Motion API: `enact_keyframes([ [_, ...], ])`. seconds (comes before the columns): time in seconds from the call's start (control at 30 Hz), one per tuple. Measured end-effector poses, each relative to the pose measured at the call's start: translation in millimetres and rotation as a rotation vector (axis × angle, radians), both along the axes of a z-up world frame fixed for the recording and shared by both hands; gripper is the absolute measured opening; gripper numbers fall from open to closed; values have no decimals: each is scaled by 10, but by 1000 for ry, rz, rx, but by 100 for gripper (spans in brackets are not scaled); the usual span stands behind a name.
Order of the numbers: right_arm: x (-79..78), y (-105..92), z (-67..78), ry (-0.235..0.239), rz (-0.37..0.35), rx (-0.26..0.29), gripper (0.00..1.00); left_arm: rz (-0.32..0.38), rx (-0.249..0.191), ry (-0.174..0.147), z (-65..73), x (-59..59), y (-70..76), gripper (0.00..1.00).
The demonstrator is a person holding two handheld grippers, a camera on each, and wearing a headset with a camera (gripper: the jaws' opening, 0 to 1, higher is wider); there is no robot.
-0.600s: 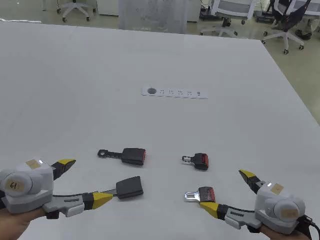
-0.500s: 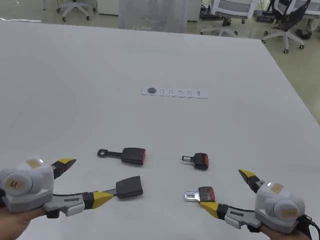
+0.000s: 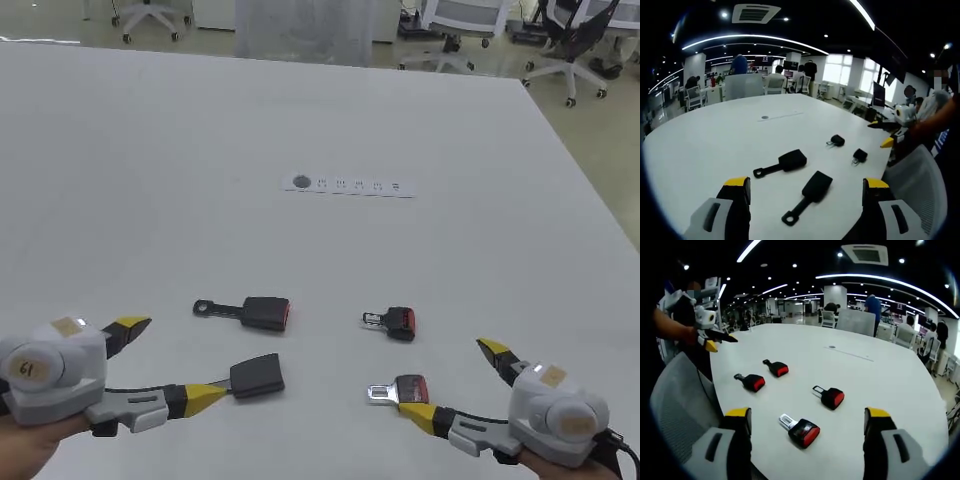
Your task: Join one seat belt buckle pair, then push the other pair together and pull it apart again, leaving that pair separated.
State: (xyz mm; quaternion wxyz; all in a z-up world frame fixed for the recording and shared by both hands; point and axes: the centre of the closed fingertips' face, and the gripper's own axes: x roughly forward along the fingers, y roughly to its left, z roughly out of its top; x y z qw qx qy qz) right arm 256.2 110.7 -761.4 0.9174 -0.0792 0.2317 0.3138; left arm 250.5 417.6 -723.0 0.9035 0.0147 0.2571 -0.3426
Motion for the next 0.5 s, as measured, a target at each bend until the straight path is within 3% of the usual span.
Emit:
enact_keyframes([
  [0.5, 20, -14, 36, -12, -6, -3, 95, 4, -6, -4, 30, -6, 6, 95],
])
